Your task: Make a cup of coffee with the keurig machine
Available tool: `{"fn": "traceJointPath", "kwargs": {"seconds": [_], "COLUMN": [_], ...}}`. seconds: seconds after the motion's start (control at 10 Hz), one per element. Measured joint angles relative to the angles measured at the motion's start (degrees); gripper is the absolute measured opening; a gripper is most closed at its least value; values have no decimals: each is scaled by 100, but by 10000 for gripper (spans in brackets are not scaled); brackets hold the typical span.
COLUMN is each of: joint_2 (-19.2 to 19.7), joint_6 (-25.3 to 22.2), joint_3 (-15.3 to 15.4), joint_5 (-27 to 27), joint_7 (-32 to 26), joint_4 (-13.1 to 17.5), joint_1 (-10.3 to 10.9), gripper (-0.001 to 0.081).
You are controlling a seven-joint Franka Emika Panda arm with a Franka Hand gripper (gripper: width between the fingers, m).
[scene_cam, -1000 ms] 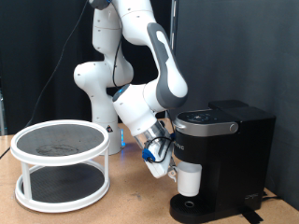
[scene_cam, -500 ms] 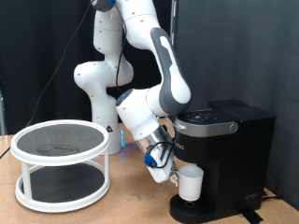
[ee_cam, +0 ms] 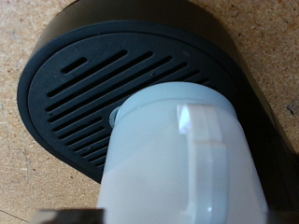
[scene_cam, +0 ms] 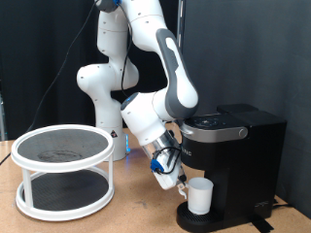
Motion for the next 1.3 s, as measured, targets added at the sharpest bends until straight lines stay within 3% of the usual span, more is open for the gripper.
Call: {"fn": "traceJointPath", "kwargs": {"seconds": [0.1, 0.2, 0.3, 0.4, 0.5, 0.9, 1.1, 1.3], "joint_2": [-1, -13, -59, -167, -335, -1123, -1095, -1278], "joint_6": [0, 0, -24, -113, -309, -1366, -1323, -1740], "joint_3": [0, 0, -8, -36, -89, -393, -380, -402], "joint_5": [9, 67, 107, -26, -290, -1219, -1297, -1690], "joint_7": [-9, -97, -252, -303, -292, -227, -247, -336], "joint_4": [0, -8, -58, -179, -352, -968, -988, -1170], "joint_1": [0, -1, -13, -46, -99, -436, -435, -464], "gripper": [399, 399, 583, 583, 686, 734, 734, 734]}}
